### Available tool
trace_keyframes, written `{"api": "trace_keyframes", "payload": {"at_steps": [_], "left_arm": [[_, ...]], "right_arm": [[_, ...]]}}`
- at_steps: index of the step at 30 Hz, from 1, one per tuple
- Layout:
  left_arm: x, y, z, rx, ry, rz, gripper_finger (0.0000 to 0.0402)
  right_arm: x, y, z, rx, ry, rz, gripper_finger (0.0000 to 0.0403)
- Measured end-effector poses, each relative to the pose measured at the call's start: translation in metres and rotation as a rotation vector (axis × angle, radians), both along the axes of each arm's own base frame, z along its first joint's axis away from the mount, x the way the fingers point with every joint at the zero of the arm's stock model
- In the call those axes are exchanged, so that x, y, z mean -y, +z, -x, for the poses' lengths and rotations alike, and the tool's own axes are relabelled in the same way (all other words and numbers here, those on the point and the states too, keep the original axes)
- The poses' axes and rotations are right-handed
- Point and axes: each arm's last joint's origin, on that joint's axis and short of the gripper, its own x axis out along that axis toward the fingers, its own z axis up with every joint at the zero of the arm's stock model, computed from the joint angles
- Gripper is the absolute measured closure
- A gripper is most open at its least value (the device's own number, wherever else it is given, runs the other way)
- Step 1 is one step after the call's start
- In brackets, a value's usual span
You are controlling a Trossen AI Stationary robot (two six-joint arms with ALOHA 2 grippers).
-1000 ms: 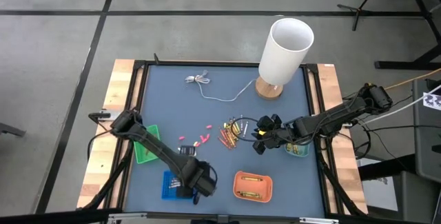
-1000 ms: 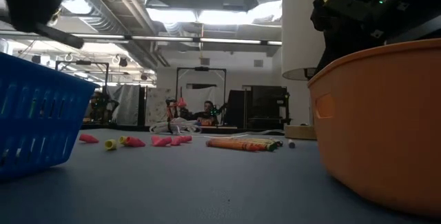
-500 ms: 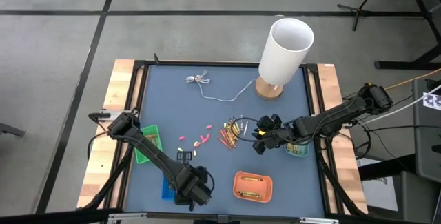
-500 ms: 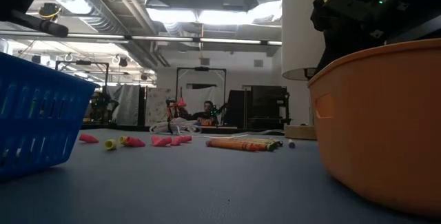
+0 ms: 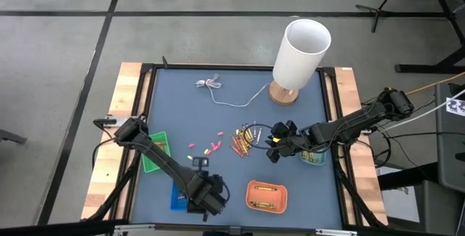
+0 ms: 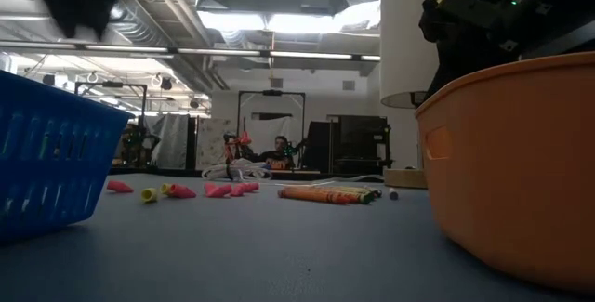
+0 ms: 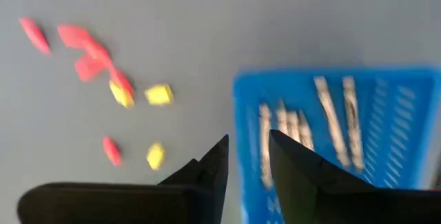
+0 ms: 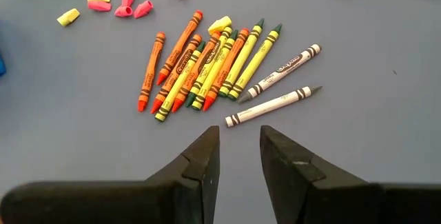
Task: Sort crayons
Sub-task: Put the orange crayon into the green bin
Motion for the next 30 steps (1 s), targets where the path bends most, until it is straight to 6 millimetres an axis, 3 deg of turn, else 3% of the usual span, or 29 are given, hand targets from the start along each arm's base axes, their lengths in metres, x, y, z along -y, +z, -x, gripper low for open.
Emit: {"api": "trace_keyframes", "payload": {"at_steps": [5,10,20,30], "left_arm": [[-0.018,0.001,-0.026,0.098,-0.171,0.003,0.0312],[-0.051,0.002,-0.054,0.168,-0.298,-0.001,0.0312],[-0.122,0.002,-0.084,0.208,-0.290,-0.030,0.0311],[-0.159,-0.061,-0.082,0.173,-0.265,0.019,0.0311]], "right_arm": [[0.000,0.000,0.000,0.000,0.000,0.000,0.0299],[0.000,0.000,0.000,0.000,0.000,0.000,0.0299],[0.000,0.000,0.000,0.000,0.000,0.000,0.0299],[0.000,0.000,0.000,-0.002,0.000,0.000,0.0299]]}}
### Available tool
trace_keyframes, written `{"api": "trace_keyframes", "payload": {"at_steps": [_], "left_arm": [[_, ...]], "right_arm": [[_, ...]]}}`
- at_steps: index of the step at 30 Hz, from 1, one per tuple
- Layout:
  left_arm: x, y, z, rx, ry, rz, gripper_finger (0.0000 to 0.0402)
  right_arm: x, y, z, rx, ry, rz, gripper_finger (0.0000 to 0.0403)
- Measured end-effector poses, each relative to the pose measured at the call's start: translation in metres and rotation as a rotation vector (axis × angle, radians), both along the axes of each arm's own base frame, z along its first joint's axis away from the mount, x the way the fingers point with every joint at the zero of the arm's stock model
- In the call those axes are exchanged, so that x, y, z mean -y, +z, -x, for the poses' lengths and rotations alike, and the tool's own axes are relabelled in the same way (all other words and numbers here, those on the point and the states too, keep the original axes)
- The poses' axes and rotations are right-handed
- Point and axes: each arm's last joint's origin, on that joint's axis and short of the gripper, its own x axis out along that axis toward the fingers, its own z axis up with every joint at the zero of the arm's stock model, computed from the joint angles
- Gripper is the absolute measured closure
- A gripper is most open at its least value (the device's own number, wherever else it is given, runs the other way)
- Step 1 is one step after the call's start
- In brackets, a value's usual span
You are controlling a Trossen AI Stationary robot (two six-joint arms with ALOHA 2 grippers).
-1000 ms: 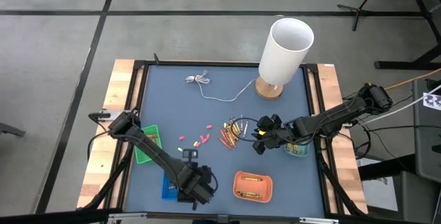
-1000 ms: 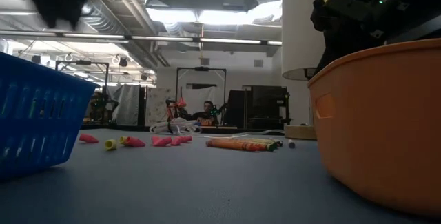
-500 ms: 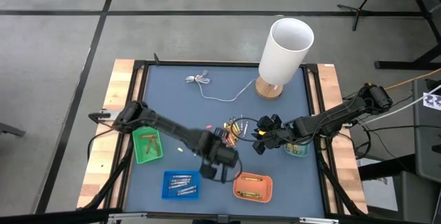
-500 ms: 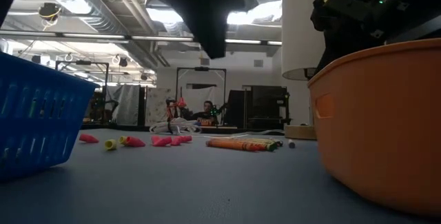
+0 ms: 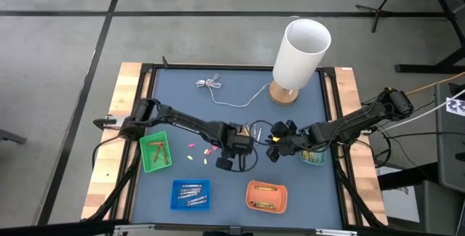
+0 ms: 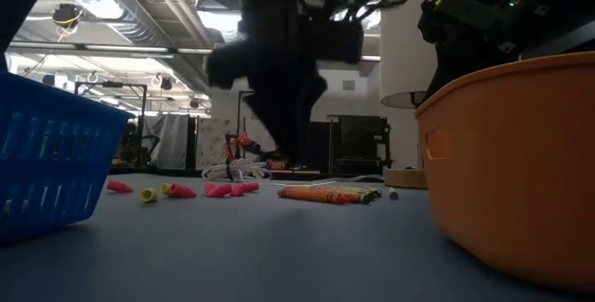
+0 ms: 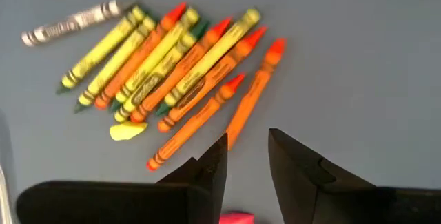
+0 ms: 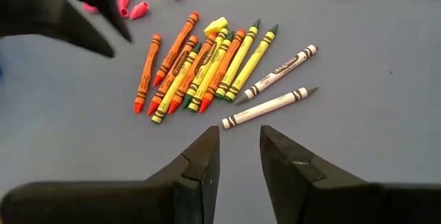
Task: Sort crayons
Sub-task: Put the orange crayon into the green bin
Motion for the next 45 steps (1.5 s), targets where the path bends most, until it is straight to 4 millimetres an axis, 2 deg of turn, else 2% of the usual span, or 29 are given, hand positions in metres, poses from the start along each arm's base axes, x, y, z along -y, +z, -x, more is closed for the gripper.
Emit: {"api": "trace_keyframes", "payload": {"at_steps": [11,22,32,38,45], "left_arm": [[-0.022,-0.028,0.005,-0.001,0.035,0.059,0.0311],[-0.024,-0.045,0.014,-0.006,-0.019,0.090,0.0317],[-0.024,-0.046,0.015,-0.017,-0.016,0.088,0.0394],[-0.018,-0.044,0.014,-0.023,-0.026,0.077,0.0395],[0.000,-0.028,0.015,-0.108,-0.025,0.079,0.0399]], "right_arm": [[0.000,0.000,0.000,0.000,0.002,0.001,0.0299],[0.000,0.000,0.000,0.001,0.002,0.002,0.0299],[0.000,0.000,0.000,0.001,0.003,0.002,0.0299],[0.000,0.000,0.000,0.001,0.003,0.002,0.0299],[0.000,0.000,0.000,0.001,0.003,0.002,0.0299]]}}
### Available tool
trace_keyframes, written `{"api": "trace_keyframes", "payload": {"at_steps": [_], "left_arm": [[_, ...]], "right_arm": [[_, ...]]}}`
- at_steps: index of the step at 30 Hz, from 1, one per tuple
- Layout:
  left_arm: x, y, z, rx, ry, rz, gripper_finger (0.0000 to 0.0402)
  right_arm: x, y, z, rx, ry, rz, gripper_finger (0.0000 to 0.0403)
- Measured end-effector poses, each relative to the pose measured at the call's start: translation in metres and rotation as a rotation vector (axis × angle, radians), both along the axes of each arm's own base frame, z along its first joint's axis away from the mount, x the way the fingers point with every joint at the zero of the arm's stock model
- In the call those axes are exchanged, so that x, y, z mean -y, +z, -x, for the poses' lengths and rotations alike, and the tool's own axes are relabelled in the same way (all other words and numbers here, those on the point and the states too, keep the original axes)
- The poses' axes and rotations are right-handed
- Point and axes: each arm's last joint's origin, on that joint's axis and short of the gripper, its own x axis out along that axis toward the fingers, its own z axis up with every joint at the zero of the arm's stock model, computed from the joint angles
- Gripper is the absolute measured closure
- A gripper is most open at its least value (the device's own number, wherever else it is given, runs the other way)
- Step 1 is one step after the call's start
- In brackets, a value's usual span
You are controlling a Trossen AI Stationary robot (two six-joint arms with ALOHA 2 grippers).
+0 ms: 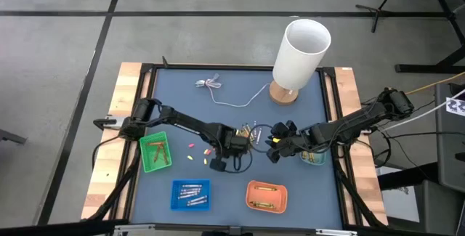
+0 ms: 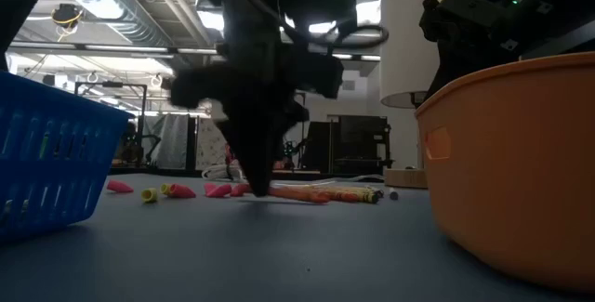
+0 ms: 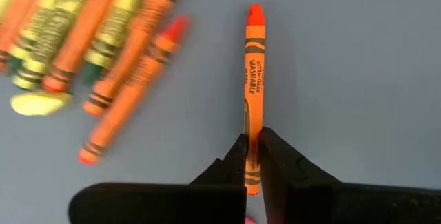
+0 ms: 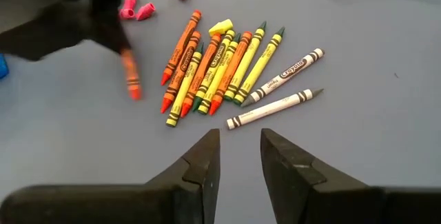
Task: Sort crayons
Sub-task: Put the orange crayon into the green bin
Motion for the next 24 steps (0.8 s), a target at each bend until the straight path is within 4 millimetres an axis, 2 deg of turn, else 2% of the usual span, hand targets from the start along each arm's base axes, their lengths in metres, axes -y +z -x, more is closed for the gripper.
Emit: {"api": "trace_keyframes", "payload": {"at_steps": [7,16,19,24], "left_arm": [[0.027,0.027,0.017,-0.085,0.024,-0.002,0.0401],[0.068,0.088,0.055,0.022,0.155,0.014,0.0401],[0.078,0.103,0.078,0.042,0.267,-0.026,0.0401],[0.088,0.111,0.125,0.066,0.511,-0.070,0.0401]], "right_arm": [[0.000,0.000,0.000,0.000,0.000,0.001,0.0299],[0.000,0.000,0.000,-0.003,-0.001,0.002,0.0299],[0.000,0.000,0.000,-0.003,-0.001,0.001,0.0299],[0.001,0.000,0.000,0.005,-0.011,0.013,0.0299]]}}
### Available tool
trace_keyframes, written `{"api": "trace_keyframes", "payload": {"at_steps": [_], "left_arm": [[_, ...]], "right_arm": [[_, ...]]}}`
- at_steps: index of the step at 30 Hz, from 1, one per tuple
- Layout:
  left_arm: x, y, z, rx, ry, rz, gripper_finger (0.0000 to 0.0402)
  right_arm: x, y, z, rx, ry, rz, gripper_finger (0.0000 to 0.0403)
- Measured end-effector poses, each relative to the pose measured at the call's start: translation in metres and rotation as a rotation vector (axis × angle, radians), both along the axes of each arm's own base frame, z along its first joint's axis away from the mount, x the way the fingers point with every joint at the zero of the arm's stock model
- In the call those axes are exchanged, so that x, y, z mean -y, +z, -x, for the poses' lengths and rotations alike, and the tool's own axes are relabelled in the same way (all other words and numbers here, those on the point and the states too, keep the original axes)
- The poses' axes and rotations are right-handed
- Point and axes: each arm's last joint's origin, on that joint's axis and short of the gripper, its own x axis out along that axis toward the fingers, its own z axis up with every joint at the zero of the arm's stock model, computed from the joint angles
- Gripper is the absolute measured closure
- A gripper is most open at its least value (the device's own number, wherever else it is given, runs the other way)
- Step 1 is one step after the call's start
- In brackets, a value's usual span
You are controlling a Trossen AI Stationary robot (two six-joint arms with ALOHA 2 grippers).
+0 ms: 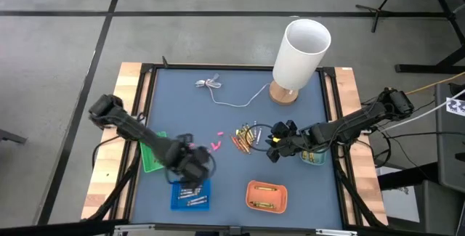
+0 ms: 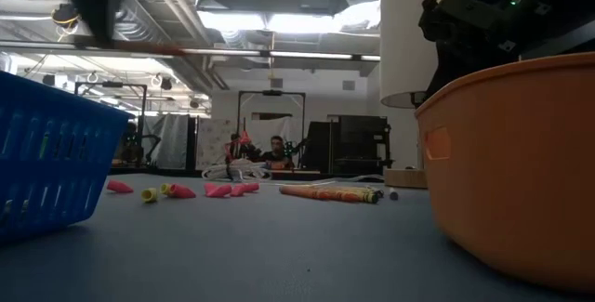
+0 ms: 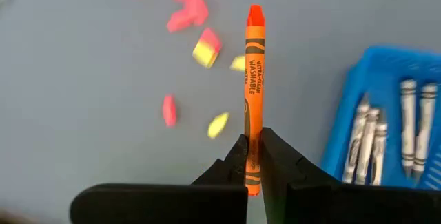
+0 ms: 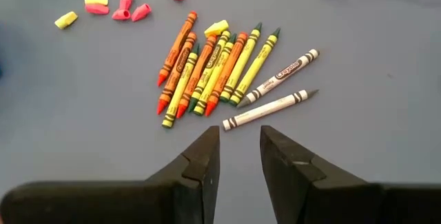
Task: Sort crayons
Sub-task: Put the orange crayon into the green bin
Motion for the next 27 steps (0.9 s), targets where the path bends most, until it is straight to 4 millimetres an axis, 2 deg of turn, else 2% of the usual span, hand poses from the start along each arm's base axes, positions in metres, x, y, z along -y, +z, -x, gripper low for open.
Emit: {"api": "trace_keyframes", "payload": {"at_steps": [7,12,17,22,27], "left_arm": [[-0.006,-0.017,0.073,0.058,0.493,0.027,0.0401],[-0.012,-0.035,0.110,0.112,0.816,0.048,0.0401],[-0.017,-0.047,0.129,0.138,0.976,0.048,0.0401],[-0.019,-0.058,0.141,-0.021,1.088,0.065,0.0401],[-0.020,-0.063,0.145,-0.121,1.019,0.060,0.0392]], "right_arm": [[0.000,0.001,-0.001,0.025,-0.034,-0.022,0.0299],[0.000,0.001,-0.001,0.016,-0.007,0.000,0.0299],[0.000,-0.001,-0.002,0.014,-0.019,0.007,0.0299],[-0.002,-0.008,-0.004,-0.006,-0.039,-0.037,0.0299],[-0.004,-0.014,-0.010,0.000,-0.037,-0.047,0.0299]]}}
